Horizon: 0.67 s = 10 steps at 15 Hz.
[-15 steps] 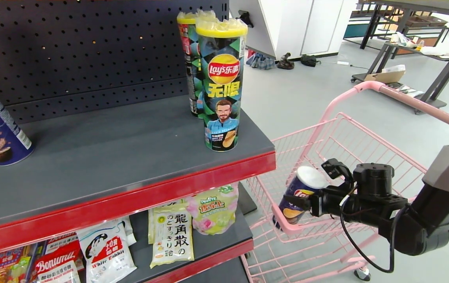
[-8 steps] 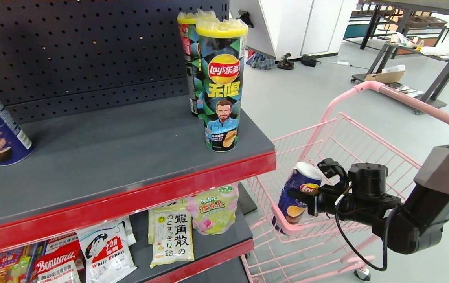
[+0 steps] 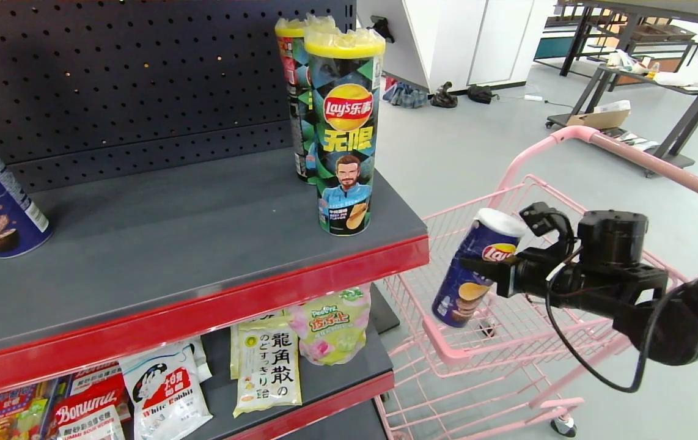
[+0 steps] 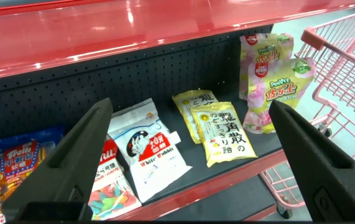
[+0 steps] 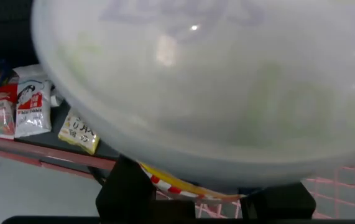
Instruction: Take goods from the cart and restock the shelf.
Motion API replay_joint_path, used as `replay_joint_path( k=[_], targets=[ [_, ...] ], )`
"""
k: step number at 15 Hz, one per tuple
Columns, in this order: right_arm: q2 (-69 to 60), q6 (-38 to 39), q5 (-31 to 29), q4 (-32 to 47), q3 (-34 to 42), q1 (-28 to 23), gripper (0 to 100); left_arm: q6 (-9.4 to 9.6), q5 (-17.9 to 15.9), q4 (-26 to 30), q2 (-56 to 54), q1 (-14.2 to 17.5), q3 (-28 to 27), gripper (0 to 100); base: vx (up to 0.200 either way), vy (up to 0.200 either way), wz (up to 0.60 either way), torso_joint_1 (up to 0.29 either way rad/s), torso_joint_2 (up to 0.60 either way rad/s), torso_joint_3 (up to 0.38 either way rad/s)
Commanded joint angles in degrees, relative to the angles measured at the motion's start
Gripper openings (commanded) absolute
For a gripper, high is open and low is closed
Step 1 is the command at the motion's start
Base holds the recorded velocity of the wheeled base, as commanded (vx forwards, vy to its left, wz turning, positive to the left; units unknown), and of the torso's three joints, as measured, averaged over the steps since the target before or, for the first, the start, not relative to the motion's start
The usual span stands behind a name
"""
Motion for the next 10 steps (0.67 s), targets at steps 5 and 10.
replay_joint_path(
  k=[5, 10],
  targets=[
    [-48.2, -2.7, -10.9, 43.1, -6.7, -3.5, 0, -0.01, 0.0, 0.0, 0.0, 0.1, 0.0, 100, 0.000, 0.000, 0.00, 0.000, 0.00, 0.000],
    [-72.0, -4.0, -14.0, 71.1, -3.2, -11.6, 0, 0.08, 0.0, 0.0, 0.0, 0.1, 0.0, 100, 0.000, 0.000, 0.00, 0.000, 0.00, 0.000]
  ],
)
